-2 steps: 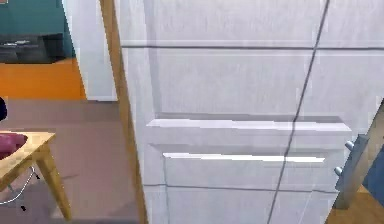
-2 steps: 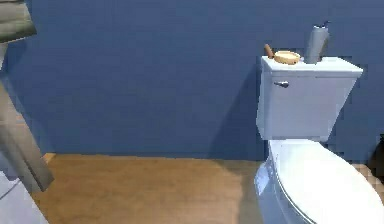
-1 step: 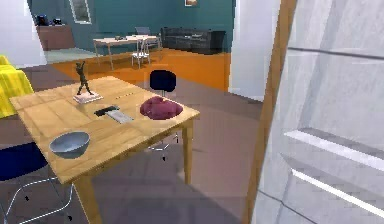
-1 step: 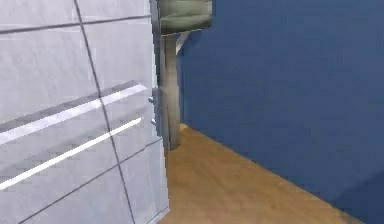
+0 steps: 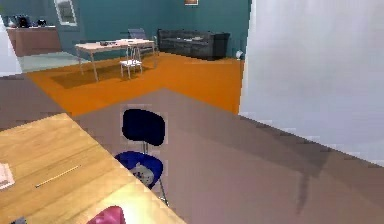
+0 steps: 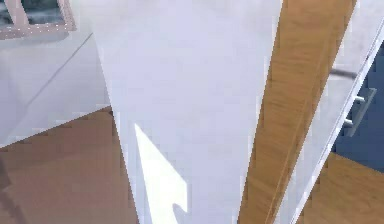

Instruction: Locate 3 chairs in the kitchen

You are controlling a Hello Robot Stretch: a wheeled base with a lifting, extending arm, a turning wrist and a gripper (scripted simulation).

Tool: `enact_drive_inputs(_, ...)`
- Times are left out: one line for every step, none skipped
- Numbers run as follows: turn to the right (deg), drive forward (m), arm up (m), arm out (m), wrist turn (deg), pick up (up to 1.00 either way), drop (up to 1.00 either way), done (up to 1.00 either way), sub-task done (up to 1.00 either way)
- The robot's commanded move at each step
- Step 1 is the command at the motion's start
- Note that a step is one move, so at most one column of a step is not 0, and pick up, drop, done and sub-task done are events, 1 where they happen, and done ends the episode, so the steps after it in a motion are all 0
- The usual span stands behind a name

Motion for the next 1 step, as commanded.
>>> enact_drive_inputs(-3.0, 0.0, 0.0, 0.0, 0.0, 0.0, 0.0, 0.0, 0.0)
